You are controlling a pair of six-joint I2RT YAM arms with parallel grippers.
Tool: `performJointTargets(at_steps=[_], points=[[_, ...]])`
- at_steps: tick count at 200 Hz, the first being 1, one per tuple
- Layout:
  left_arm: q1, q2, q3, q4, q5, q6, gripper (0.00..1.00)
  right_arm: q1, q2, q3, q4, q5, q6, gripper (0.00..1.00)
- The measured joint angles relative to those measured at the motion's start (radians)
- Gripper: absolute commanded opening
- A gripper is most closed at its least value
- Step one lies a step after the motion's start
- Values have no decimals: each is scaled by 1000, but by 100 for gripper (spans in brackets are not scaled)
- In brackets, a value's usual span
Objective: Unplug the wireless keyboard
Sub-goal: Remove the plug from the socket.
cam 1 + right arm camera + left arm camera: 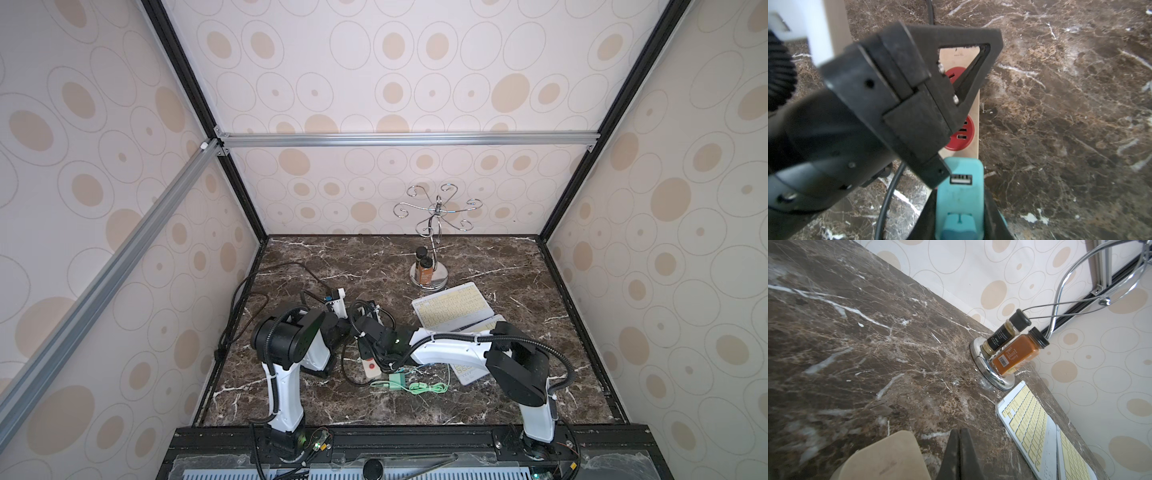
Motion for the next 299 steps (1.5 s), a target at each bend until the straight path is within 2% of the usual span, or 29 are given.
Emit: performJointTargets(at_steps=[42,75,104,169,225,258,299], points=[[0,-73,2,-151,-104,66,0,0,-14,-38,50,0,3,0],[3,-89,-6,-188,-165,101,0,0,-22,-60,79,4,-5,0],[5,-91,-12,-190,-171,122,0,2,-24,-66,90,12,-18,0],[10,-78,-42,-117,-128,168,0,42,-4,41,-59,109,-69,0],[9,-69,-94,-45,-89,190,0,2,-38,-69,51,-9,-39,0],[3,-96,-153,8,-39,206,0,1,-38,-69,51,-8,-23,0],[-7,-62,-186,102,51,212,0,1,-38,-69,52,-4,-19,0]])
